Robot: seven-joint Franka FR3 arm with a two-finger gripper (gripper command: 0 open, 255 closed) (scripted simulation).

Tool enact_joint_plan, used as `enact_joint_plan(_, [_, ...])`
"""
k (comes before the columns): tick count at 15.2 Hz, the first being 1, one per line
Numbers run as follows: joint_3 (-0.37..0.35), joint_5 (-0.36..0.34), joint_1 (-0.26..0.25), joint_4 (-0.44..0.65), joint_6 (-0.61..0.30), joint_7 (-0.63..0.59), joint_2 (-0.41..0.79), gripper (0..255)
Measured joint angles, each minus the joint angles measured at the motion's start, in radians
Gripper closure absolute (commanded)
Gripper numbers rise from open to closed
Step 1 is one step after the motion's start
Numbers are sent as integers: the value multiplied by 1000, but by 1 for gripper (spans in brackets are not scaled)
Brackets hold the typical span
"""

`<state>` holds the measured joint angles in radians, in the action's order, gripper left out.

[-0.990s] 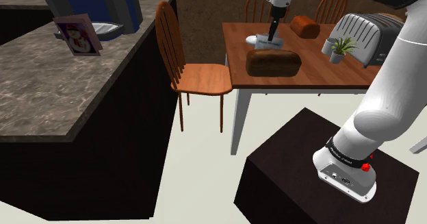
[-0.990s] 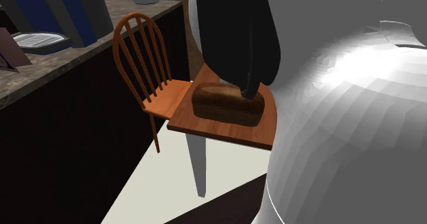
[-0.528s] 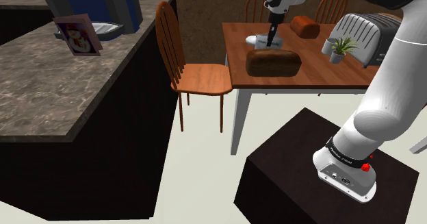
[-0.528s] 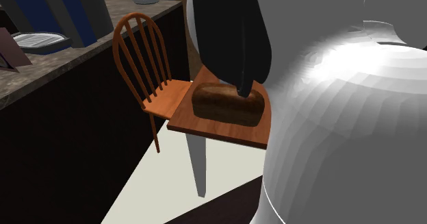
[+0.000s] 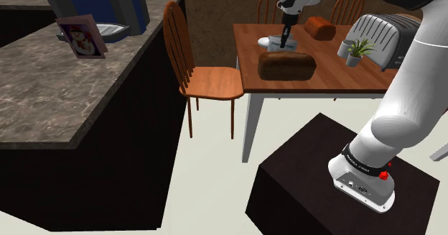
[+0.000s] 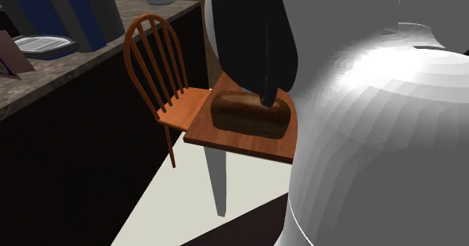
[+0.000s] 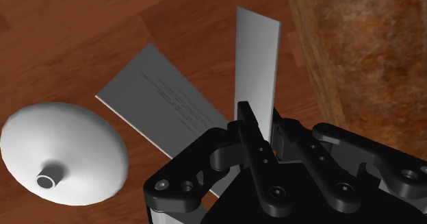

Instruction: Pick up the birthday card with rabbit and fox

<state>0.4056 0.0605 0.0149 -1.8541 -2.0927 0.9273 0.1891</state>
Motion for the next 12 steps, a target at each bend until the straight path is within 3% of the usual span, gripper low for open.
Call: enact_joint_plan(12, [4,-18,-2,94,126,-9,-35,255])
